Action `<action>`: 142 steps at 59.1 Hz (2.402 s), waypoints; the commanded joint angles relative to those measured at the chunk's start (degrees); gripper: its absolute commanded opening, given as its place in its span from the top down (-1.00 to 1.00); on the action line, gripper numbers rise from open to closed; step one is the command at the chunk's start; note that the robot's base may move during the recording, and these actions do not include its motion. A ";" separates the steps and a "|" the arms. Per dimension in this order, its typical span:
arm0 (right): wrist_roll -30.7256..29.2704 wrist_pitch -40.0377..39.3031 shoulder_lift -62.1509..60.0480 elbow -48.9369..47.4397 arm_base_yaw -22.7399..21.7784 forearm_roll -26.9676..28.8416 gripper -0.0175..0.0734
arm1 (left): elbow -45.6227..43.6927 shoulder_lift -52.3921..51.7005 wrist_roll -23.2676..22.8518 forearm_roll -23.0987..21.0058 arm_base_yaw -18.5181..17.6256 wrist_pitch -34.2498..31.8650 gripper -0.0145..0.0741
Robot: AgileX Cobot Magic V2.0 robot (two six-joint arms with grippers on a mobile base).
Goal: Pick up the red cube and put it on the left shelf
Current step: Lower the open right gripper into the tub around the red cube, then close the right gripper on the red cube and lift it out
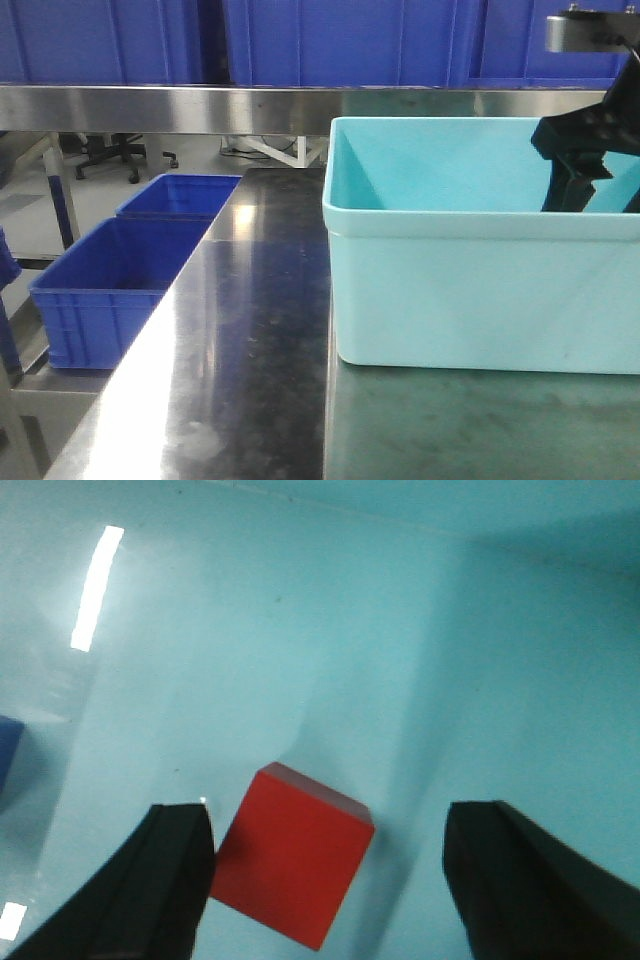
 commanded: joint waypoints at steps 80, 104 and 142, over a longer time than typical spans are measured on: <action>-0.24 -3.26 -4.97 -4.47 -0.04 2.50 0.50 | 1.32 -0.92 -0.05 -0.17 -0.37 -5.03 0.44; -0.55 -3.51 -26.08 -4.12 1.20 2.50 0.50 | 1.32 -0.92 -0.05 -0.17 -0.37 -5.03 0.44; -0.55 -3.53 -55.22 14.68 4.13 4.55 0.50 | 1.32 -0.92 -0.05 -0.17 -0.37 -5.03 0.44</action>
